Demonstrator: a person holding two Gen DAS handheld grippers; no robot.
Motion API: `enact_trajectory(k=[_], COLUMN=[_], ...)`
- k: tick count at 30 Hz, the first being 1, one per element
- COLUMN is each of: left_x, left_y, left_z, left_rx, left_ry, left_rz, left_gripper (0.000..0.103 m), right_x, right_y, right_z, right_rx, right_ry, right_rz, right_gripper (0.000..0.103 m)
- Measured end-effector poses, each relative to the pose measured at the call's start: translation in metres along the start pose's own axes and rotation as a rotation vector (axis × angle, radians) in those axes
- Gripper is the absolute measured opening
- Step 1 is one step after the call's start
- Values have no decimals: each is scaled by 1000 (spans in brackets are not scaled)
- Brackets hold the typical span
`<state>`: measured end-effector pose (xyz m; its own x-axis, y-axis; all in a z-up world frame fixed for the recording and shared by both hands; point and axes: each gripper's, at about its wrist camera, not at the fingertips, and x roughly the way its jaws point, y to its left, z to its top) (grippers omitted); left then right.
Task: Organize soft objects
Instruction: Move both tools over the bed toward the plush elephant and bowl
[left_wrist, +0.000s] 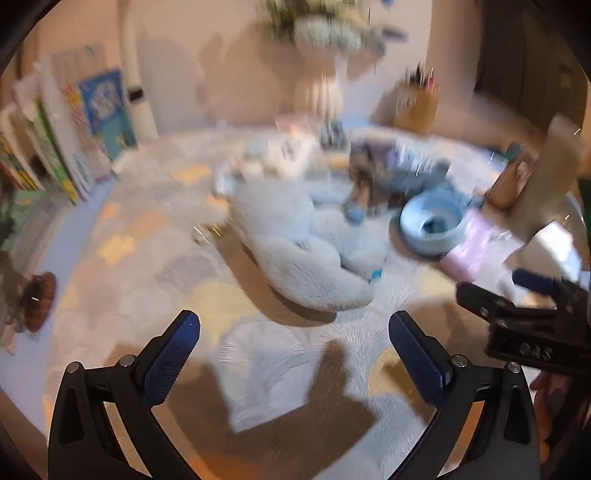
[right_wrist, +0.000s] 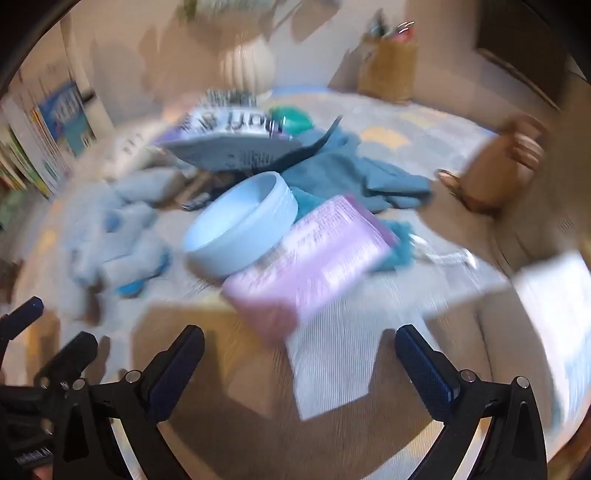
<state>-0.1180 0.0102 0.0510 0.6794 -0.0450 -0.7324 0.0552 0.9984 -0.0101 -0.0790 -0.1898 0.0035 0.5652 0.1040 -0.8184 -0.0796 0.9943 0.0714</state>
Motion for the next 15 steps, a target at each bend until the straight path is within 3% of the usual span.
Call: enact_trajectory(k=[3,7,11,15], left_x=[-40,-63,-70,-75], left_y=[11,10,11,9], left_z=[2,4,-4,-5], left_rx=[-27,-45,-62,-50], left_ry=[-122,-156,-174,-197], left_rz=[10,36,16,9], left_gripper=[102,102,102,102], right_x=[-53,-105,-103,-109], right_y=[4,21,19,21], right_z=[-23,-28,-9,-16], right_rx=[24,25,45,49], right_ry=[-178,-370,-303,-313], right_rz=[13,-27,6,-58], right_gripper=[103,103,103,103])
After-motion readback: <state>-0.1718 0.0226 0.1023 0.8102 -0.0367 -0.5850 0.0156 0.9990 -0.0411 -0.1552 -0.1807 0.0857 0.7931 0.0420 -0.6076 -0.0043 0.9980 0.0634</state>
